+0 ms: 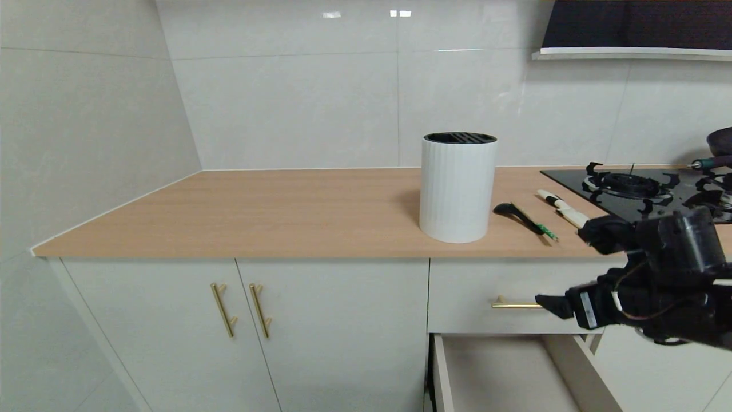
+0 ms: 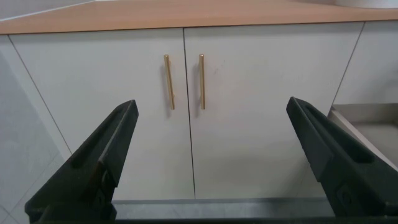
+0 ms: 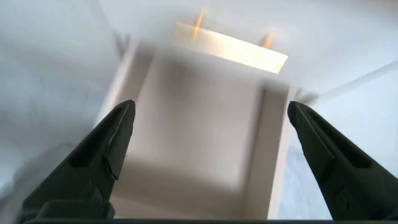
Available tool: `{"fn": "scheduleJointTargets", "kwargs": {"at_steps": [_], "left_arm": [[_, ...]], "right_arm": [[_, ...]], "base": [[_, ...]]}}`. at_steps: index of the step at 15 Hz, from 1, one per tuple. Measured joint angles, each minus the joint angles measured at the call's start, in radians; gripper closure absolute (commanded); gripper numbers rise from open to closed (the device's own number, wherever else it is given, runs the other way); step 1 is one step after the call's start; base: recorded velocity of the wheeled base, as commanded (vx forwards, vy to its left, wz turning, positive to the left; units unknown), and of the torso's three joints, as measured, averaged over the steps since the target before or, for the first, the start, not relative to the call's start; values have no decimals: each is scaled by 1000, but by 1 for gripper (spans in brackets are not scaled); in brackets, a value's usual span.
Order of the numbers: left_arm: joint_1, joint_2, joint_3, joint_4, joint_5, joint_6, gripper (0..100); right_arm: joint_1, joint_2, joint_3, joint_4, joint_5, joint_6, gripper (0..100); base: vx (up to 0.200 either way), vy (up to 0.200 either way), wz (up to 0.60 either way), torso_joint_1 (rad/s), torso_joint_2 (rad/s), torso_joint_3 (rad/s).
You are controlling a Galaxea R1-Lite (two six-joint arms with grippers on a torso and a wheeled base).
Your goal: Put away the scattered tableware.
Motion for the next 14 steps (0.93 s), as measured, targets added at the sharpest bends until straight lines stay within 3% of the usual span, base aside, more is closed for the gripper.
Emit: {"fn": "scheduleJointTargets", "kwargs": {"at_steps": [3,6,14], "left_arm": [[0,0,0,0,0,0,0],[0,0,0,0,0,0,0],[0,0,0,0,0,0,0]], "right_arm": [[-101,59,-245,91,88,-26,0],[-174,144,-410,131,132,-40,0],[-196,295,-500,130,111,-15,0]], "base": [[0,0,0,0,0,0],[0,0,0,0,0,0],[0,0,0,0,0,0]]}}
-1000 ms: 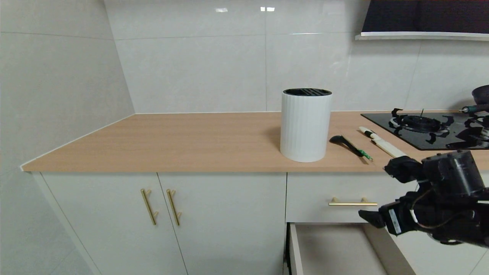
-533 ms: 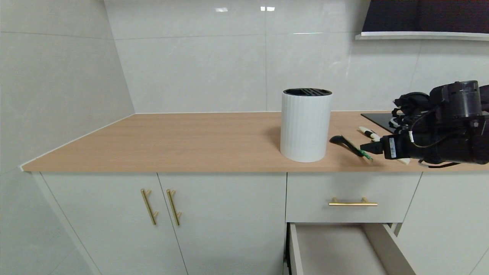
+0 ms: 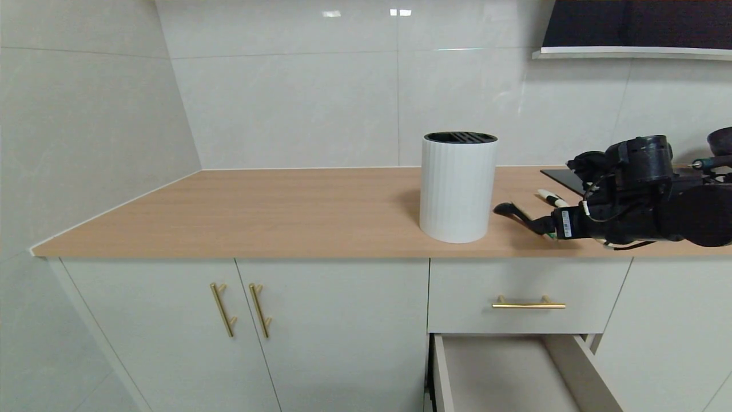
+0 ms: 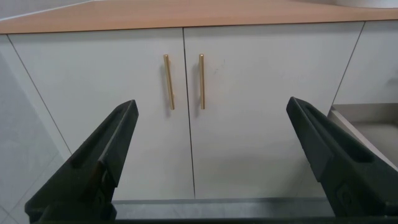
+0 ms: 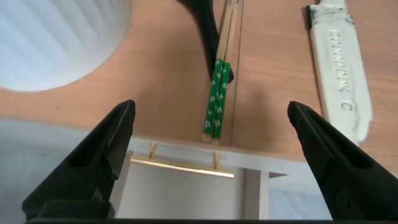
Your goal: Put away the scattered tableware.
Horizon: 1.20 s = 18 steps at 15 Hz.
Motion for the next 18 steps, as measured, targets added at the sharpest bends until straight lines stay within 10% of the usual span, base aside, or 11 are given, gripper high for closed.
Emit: {"fn": "scheduleJointTargets", "kwargs": {"at_steps": [9,10,18], "left_arm": [[0,0,0,0,0,0,0],[0,0,0,0,0,0,0],[0,0,0,0,0,0,0]], "right_arm": [[6,87,-34,1,-15,28,0],[6,91,-38,1,-15,29,100],[5,95,-39,1,-33,29,100]], "base": [[0,0,0,0,0,0],[0,0,0,0,0,0],[0,0,0,0,0,0]]}}
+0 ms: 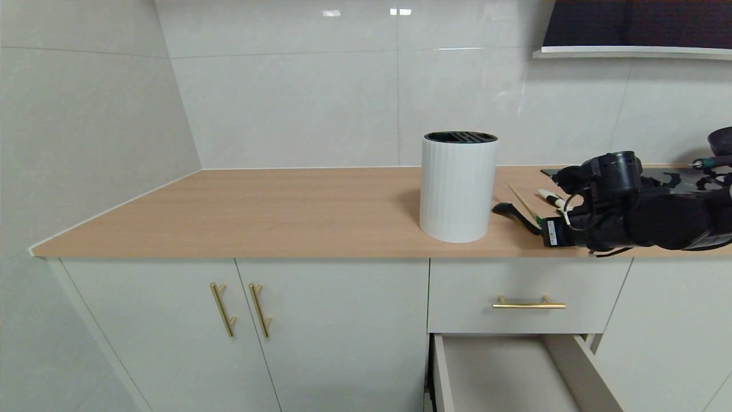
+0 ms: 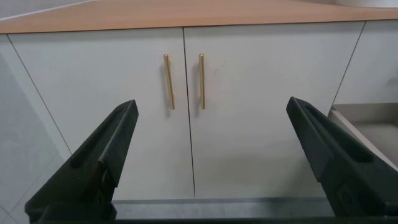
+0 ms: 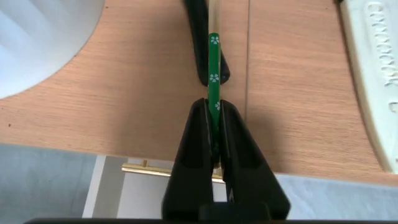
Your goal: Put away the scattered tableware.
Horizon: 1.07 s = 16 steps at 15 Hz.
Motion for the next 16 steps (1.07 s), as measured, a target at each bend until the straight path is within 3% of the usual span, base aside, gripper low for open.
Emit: {"fn": "scheduleJointTargets", "kwargs": {"at_steps": [9,12,16], "left_arm": [[0,0,0,0,0,0,0],[0,0,0,0,-1,0,0],[0,0,0,0,0,0,0]], "right_arm": [[9,-270,129,41,-9,96,100],[13,-419,203,156,119,99,100],[11,-595,354,181,228,36,100]], "base": [[0,0,0,0,0,0],[0,0,0,0,0,0],[0,0,0,0,0,0]]}}
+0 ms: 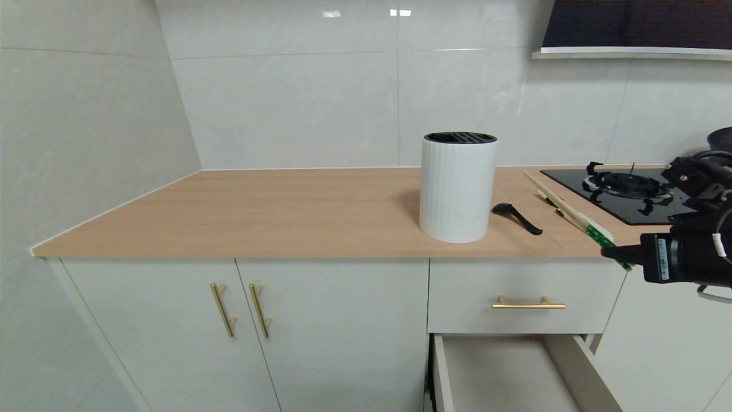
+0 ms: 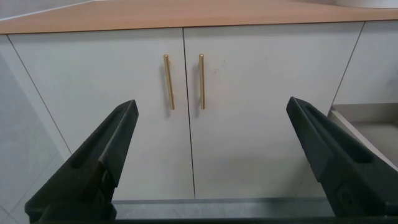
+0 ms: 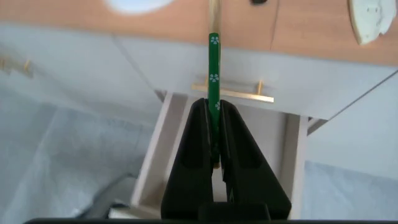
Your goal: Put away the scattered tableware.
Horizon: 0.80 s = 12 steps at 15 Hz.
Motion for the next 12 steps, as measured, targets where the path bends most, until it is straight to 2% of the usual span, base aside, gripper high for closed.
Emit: {"fn": "scheduleJointTargets", "kwargs": {"at_steps": [7,9,12], "left_arm": [[0,0,0,0,0,0,0],[0,0,0,0,-1,0,0],[0,0,0,0,0,0,0]], "right_arm": [[7,-100,82,-2,30,-123,100],[8,-105,95,-3,78,-135,100],[9,-113,112,-1,91,-176,100]], "base": [[0,0,0,-7,16,11],[0,0,0,-124,317,195],[0,0,0,-157,432,269]]}}
